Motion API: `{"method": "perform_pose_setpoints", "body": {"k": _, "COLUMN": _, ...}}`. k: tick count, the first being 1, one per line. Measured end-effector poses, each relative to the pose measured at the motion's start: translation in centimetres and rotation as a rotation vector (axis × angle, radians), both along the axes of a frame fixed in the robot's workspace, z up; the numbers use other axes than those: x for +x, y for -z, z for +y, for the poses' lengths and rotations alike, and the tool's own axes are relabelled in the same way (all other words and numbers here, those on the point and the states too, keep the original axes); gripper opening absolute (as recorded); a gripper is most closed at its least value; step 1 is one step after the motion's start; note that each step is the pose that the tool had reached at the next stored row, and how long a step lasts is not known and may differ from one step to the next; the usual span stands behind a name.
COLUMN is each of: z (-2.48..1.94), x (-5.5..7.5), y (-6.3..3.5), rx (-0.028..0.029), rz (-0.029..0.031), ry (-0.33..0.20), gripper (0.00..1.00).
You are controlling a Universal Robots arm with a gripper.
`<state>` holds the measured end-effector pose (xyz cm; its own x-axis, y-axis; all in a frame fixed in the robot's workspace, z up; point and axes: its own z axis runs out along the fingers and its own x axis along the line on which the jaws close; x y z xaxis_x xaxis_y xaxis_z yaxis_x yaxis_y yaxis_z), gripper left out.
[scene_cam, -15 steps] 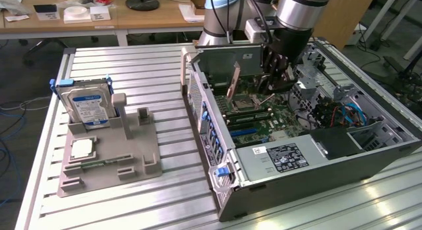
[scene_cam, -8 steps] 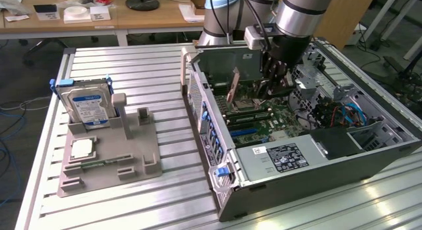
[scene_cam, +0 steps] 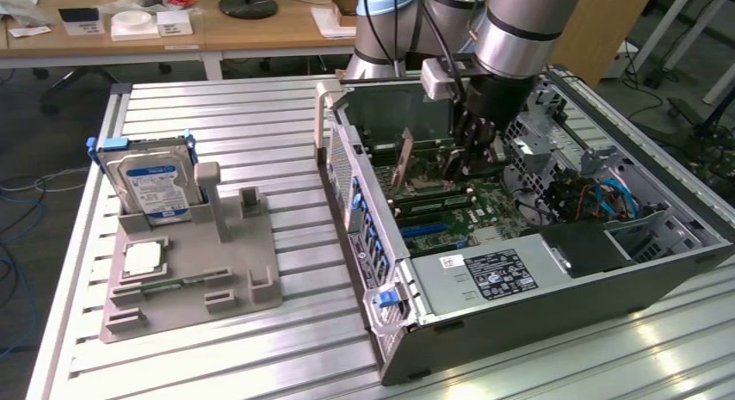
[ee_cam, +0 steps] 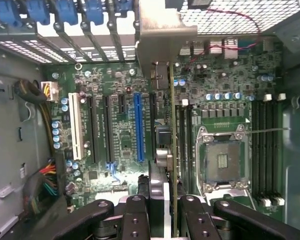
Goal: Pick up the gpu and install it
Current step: 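Insert the gpu into the slot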
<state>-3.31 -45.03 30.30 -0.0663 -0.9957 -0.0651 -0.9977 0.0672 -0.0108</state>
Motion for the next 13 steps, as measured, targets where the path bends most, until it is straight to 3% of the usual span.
{"method": "perform_pose_setpoints", "body": {"k": 3, "z": -0.08, "x": -0.1, "y": 0.51, "rx": 0.0004, "rz": 0.0, "ry": -0.003, "gripper": 0.28}}
{"method": "perform_pose_setpoints", "body": {"k": 8, "z": -0.08, "x": -0.2, "y": 1.09, "rx": 0.0033, "rz": -0.0001, "ry": -0.056, "gripper": 0.28}}
{"method": "perform_pose_setpoints", "body": {"k": 13, "z": -0.2, "x": -0.2, "y": 1.61, "rx": 0.0034, "rz": 0.0, "ry": -0.039, "gripper": 0.28}}
